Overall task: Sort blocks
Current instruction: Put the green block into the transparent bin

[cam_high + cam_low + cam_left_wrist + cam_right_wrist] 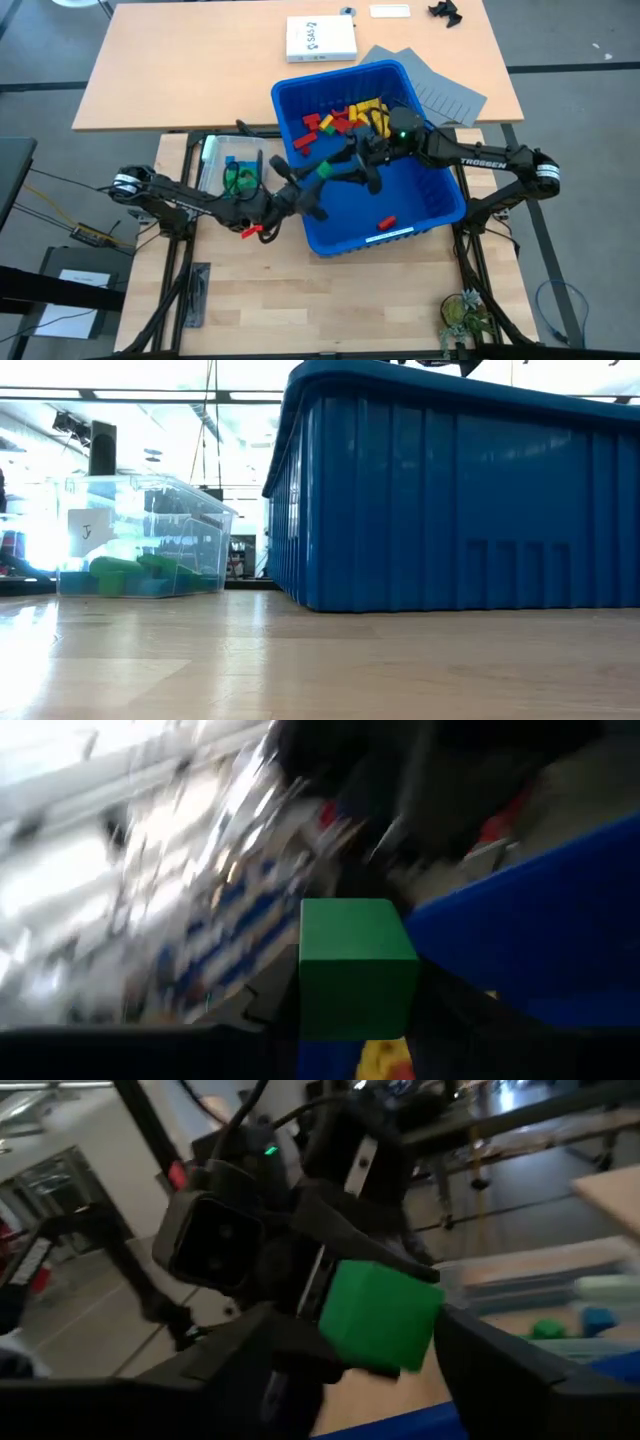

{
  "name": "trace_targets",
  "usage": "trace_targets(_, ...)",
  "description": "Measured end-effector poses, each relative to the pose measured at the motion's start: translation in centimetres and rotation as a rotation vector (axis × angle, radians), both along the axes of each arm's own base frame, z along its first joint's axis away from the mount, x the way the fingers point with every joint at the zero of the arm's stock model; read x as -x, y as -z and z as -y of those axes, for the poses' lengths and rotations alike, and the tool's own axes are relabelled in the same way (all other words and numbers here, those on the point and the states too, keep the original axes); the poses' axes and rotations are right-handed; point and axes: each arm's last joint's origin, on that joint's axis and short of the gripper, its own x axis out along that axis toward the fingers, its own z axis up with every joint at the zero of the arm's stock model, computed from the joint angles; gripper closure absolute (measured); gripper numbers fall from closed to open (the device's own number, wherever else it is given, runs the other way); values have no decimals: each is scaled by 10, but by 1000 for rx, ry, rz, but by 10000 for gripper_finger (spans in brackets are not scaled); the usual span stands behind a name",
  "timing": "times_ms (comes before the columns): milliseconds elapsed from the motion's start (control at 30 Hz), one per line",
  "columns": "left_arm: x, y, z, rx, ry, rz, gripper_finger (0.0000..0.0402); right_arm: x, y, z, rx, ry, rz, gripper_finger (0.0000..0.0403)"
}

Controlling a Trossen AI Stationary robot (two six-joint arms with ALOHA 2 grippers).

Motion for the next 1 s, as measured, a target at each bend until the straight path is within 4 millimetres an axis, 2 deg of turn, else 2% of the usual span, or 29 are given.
trace_targets(167,10,-2,-2,179,-272,92,258,9,-3,17,35,58,11,104)
trace_targets(267,20,-7,-2,214,-420,83,258,13,2,31,49,119,-28,101)
trace_targets(400,36,-20,-5,247,-575,56,258,19,12,47,162,278,-116,106)
trace_targets(633,66,-49,-21,281,-607,121,258,27,26,75,448,541,-273,112)
trace_targets(800,76,-56,-37,265,-652,111,258,27,41,94,512,599,-372,116)
trace_targets(1000,74,-58,-40,235,-411,190,258,15,71,112,481,588,-467,124)
